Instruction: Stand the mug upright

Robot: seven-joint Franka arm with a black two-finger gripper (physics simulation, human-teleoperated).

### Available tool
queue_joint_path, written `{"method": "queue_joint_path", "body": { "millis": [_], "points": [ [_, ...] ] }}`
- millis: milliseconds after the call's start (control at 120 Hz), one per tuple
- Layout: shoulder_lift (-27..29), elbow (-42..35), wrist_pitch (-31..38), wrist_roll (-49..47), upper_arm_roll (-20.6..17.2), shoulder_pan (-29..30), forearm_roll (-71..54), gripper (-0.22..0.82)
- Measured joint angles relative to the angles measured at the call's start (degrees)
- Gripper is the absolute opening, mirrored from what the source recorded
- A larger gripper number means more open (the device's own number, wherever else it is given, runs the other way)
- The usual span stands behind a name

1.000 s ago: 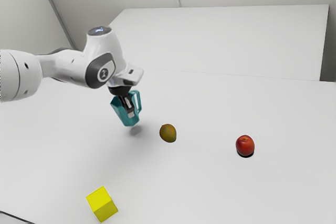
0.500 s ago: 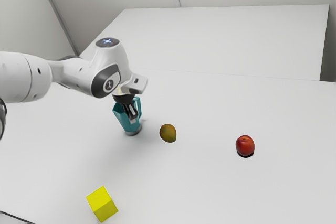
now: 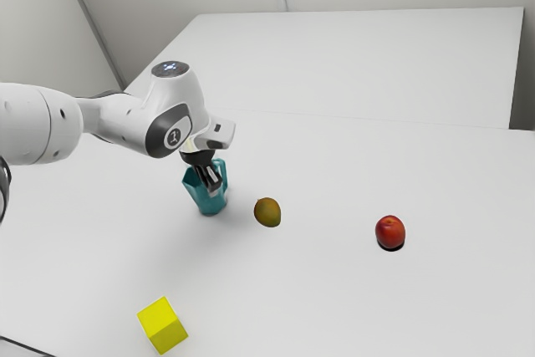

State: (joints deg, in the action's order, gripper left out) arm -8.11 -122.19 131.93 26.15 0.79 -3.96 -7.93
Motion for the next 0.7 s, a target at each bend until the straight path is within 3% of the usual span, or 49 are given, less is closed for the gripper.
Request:
{"method": "queue_joint_path", "body": {
  "millis": [408, 700],
  "points": [
    [1.02, 0.05, -0.14, -1.02, -0.08, 0.09, 0.15, 0.13],
    [5.06, 0.00, -0.88, -1.90, -0.16, -0.49, 0.28, 0.19]
  ]
}}
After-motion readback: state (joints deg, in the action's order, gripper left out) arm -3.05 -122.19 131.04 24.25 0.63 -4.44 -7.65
